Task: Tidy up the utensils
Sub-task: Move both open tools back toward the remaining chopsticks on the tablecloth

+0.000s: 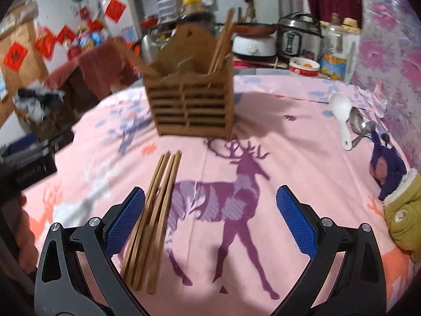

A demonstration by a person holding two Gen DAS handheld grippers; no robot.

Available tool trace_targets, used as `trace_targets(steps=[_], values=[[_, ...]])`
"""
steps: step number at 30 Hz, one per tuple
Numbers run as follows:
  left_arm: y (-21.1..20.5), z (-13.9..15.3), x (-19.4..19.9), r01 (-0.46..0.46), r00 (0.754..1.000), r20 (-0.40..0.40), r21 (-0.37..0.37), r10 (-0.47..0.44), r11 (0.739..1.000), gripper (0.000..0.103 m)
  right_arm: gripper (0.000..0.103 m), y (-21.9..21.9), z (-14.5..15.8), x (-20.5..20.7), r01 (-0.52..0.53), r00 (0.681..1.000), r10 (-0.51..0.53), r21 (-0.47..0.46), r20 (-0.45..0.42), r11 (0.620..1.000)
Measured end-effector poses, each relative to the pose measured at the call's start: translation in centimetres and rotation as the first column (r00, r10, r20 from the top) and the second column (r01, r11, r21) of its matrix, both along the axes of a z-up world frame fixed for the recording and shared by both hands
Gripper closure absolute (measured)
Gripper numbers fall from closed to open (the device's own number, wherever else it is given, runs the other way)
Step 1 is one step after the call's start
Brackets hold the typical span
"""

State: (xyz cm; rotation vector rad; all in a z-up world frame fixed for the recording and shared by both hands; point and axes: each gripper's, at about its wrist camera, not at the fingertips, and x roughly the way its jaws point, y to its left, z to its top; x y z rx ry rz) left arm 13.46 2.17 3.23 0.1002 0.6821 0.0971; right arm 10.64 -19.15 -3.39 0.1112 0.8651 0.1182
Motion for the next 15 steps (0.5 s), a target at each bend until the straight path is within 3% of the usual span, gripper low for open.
trace_targets(steps=[9, 13, 15], values=[[-0.6, -0.4, 0.1, 0.006, 1.000, -0.011, 0.026, -0.006, 1.000, 0.006, 0.007, 2.2, -2.7, 0.2, -0.083, 0.993, 0.076, -0.081, -0.093, 0.993], [-0.7, -0.8, 0.5, 0.008, 1.000, -0.027, 0.041, -0.006, 0.999, 0.006, 0.007, 3.2, -4.5, 0.8, -0.135, 0.979, 0.106, -0.168, -0.172, 0.977], [-0.7, -1.1, 0.9, 0.006, 0.999, -0.043, 0.041, -0.004, 0.999, 0.006, 0.007, 2.6, -4.8, 1.1, -0.135, 0.978, 0.107, -0.146, -0.181, 0.980]])
